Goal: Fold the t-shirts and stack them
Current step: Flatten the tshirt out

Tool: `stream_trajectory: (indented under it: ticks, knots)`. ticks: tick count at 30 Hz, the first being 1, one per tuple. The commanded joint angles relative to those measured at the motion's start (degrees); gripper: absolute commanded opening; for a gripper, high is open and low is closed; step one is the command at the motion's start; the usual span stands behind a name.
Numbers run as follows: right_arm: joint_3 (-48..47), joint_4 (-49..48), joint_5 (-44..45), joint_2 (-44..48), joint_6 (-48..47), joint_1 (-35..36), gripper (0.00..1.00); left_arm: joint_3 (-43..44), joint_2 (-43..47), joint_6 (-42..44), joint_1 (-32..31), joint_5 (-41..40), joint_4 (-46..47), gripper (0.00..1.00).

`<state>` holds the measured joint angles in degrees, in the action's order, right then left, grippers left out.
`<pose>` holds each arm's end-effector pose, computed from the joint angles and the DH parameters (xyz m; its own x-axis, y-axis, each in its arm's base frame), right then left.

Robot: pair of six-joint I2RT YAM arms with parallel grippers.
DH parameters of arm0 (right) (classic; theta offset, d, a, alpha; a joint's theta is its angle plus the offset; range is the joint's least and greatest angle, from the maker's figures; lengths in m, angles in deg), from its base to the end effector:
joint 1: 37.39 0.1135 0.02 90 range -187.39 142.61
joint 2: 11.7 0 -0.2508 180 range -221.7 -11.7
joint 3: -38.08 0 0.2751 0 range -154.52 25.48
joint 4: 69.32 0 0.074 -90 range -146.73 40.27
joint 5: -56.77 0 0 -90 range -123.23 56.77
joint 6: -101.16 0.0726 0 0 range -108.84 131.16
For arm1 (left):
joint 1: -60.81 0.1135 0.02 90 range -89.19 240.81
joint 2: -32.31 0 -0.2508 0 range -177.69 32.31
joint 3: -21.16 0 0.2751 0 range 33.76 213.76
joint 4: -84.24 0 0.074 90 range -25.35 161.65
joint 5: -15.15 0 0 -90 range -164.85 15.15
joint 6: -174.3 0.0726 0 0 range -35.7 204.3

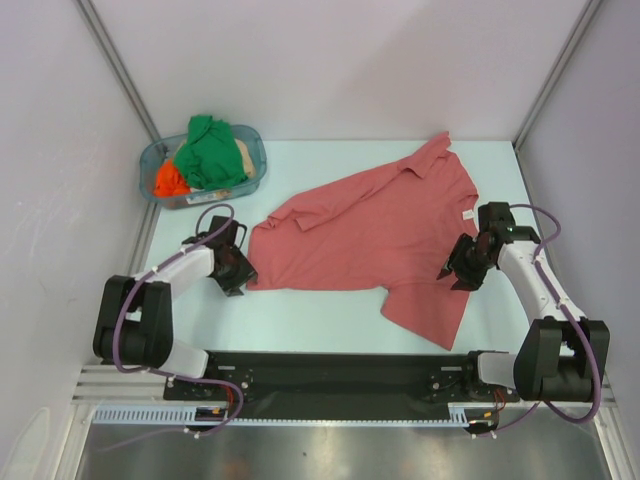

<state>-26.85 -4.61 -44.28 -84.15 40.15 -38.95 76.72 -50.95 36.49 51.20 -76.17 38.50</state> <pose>0.2617 0.0068 0.1783 -0.8481 0.4989 -0.1785 0.4336 0.8470 0.3076 0.2723 -0.0444 0.0942 -0.7536 -0.6237 -0.2078 -0.5925 0.7813 -0.1963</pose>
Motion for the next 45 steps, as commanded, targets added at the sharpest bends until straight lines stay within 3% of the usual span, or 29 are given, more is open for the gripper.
stream_trajectory:
  ticks: [1, 6, 13, 16, 17, 18, 26, 27, 29, 33, 39, 45]
  knots:
    - [-0.1, 0.4, -0.7, 1.3, -1.1, -0.4, 0.5, -0.2, -2.0, -1.8, 0.3, -2.3, 1.9, 0.52]
    - [0.4, 0.4, -0.7, 1.5, -1.5, -0.6, 0.5, -0.4, -4.4, -1.3, 0.2, -1.9, 3.0, 0.44]
    - [0.6, 0.2, -0.7, 1.5, -1.5, -0.8, 0.49, 0.5, -6.2, -0.5, -1.0, -2.5, 4.1, 0.41]
    - [0.6, 0.8, -0.6, 1.6, -1.5, -0.8, 0.5, 0.6, -6.7, 0.2, -1.1, -2.2, 4.5, 0.22]
    - [0.6, 1.1, -0.3, 1.6, -1.6, -0.8, 0.49, 0.5, -6.5, 0.3, -1.1, -2.2, 4.5, 0.07]
    - [0.7, 1.4, 0.5, 1.3, -1.7, -0.8, 0.49, 0.1, -6.1, 0.4, -1.1, -2.5, 4.4, 0.0]
    - [3.5, 3.5, 2.7, -3.4, 0.6, -2.0, 0.45, 2.4, 3.3, 5.3, -1.2, -1.8, 2.8, 0.0]
    - [3.6, 2.6, 2.6, -4.3, 0.6, -1.8, 0.43, 3.9, 5.1, 6.1, -1.3, -1.5, 2.8, 0.0]
    - [3.7, 1.4, 2.4, -6.6, 0.7, -1.5, 0.3, 5.3, 6.6, 7.5, -1.6, 0.1, 2.9, 0.0]
    - [3.6, -4.6, 4.1, -10.3, 2.6, 1.4, 0.22, 7.2, 10.8, 7.7, -2.3, 1.3, 4.0, 0.0]
    - [2.3, -16.3, 5.2, -20.0, 5.6, 6.5, 0.21, 6.1, 11.6, 7.3, -2.3, 5.2, 6.0, 0.0]
    - [-2.8, -21.2, 6.3, -30.1, 7.9, 12.6, 0.22, 5.4, 14.3, 7.5, -2.1, 5.2, 6.6, 0.0]
